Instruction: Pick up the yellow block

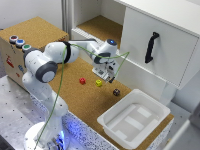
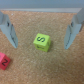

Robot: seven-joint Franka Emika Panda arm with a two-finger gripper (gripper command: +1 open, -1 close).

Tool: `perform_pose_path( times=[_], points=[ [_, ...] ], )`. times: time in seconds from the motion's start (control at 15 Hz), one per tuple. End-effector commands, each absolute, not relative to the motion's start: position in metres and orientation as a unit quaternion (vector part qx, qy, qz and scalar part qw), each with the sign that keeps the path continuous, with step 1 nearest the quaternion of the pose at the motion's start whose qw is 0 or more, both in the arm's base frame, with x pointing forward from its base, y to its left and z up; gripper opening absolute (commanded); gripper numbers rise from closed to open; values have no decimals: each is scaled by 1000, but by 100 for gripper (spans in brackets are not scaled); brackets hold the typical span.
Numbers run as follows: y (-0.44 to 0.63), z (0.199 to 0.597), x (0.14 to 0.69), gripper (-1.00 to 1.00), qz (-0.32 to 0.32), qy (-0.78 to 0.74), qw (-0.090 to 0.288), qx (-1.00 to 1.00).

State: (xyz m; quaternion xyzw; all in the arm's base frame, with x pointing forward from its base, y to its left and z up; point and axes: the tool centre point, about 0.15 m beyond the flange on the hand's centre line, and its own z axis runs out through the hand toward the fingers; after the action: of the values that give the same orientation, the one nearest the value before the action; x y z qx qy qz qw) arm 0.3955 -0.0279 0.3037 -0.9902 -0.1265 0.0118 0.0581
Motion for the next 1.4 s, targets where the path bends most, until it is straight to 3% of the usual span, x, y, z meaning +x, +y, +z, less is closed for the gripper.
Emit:
perform_pose_path(
  times=[0.0,0.07,0.33,0.47,0.87,0.93,1.33],
  points=[
    [6,253,409,100,-20,-72,22,-997],
    [10,249,414,100,-31,-67,-5,-997],
    [9,230,436,100,-61,-27,-3,-998],
    [10,224,443,100,-73,-24,-21,-997],
    [-5,205,462,100,-57,19,-23,-998],
    [-4,203,463,-100,-55,19,-25,-998],
    [-5,195,450,-100,-39,35,-27,-998]
  ],
)
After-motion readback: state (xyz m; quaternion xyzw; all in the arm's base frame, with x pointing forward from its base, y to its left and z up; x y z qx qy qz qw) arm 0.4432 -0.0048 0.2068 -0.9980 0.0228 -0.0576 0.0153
